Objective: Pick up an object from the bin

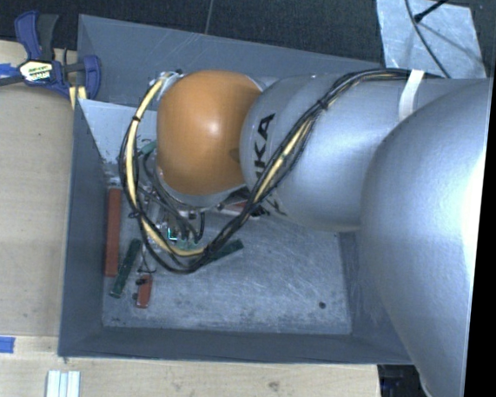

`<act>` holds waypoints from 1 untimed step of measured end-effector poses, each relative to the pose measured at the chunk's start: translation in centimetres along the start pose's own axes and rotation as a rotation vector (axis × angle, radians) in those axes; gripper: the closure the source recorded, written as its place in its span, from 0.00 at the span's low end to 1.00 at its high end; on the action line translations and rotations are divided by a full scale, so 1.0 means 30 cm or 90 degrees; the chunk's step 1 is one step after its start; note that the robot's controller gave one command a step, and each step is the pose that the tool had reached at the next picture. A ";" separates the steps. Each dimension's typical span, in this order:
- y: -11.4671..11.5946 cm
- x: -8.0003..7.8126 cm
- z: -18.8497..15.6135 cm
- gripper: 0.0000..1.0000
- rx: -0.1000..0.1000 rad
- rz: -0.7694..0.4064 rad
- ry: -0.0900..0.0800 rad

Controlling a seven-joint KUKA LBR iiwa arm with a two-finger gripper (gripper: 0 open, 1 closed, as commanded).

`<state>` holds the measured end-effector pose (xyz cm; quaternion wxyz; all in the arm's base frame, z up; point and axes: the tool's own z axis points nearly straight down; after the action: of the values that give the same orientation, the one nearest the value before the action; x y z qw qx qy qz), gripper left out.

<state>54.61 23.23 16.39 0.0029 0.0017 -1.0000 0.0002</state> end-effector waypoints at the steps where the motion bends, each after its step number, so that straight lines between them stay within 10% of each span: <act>1: -0.167 0.174 0.289 0.00 0.002 -0.004 0.002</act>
Offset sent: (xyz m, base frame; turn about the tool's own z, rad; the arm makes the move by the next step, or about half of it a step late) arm -0.0496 -0.0474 -0.0819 -0.0083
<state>49.36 18.19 7.76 0.0043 0.0049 -1.0000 0.0021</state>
